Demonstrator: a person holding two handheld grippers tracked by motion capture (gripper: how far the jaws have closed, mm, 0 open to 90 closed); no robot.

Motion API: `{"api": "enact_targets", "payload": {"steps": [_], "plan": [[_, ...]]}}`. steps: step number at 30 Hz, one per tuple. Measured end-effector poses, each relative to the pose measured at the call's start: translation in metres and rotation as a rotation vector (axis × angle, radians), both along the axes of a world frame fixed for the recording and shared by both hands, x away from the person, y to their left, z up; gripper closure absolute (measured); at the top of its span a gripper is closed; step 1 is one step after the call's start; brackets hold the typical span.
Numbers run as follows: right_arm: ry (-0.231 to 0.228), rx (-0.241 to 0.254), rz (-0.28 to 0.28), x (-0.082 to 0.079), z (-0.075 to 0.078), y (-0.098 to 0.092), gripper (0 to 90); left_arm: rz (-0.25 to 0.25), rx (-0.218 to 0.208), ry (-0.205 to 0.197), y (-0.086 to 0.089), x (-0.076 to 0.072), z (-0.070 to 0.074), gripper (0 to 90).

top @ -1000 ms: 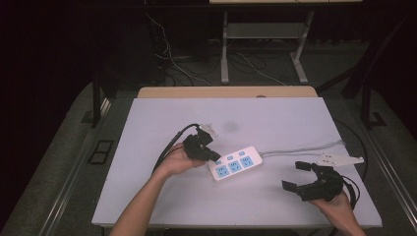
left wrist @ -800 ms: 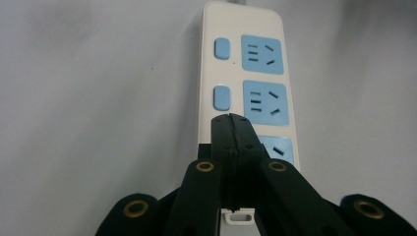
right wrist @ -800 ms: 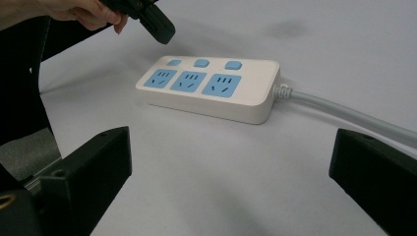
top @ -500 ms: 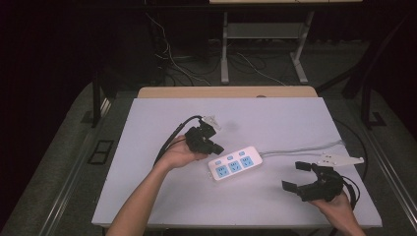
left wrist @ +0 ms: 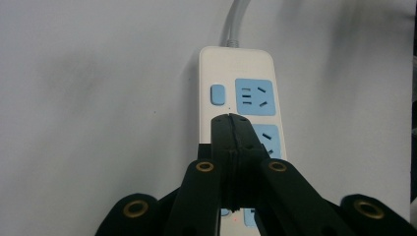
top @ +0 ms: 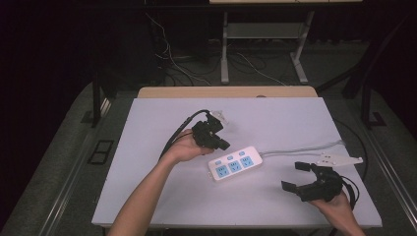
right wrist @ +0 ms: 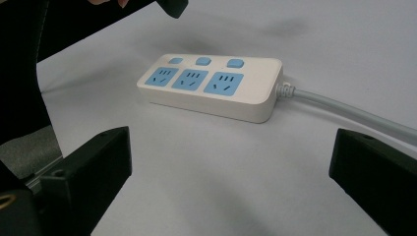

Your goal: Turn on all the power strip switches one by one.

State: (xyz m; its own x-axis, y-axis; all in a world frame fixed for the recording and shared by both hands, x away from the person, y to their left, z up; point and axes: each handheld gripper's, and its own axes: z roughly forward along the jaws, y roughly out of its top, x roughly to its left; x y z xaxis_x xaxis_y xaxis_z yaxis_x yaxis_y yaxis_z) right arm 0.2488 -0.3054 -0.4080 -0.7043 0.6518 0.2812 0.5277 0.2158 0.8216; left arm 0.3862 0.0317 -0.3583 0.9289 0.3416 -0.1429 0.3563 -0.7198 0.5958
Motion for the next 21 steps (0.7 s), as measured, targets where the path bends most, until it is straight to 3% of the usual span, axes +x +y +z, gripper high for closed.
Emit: {"api": "enact_targets", "payload": {"steps": [21], "plan": [[-0.003, -0.004, 0.004, 0.000, 0.000, 0.000, 2.2, -0.040, 0.035, 0.008, -0.021, 0.007, -0.015, 89.4]]}}
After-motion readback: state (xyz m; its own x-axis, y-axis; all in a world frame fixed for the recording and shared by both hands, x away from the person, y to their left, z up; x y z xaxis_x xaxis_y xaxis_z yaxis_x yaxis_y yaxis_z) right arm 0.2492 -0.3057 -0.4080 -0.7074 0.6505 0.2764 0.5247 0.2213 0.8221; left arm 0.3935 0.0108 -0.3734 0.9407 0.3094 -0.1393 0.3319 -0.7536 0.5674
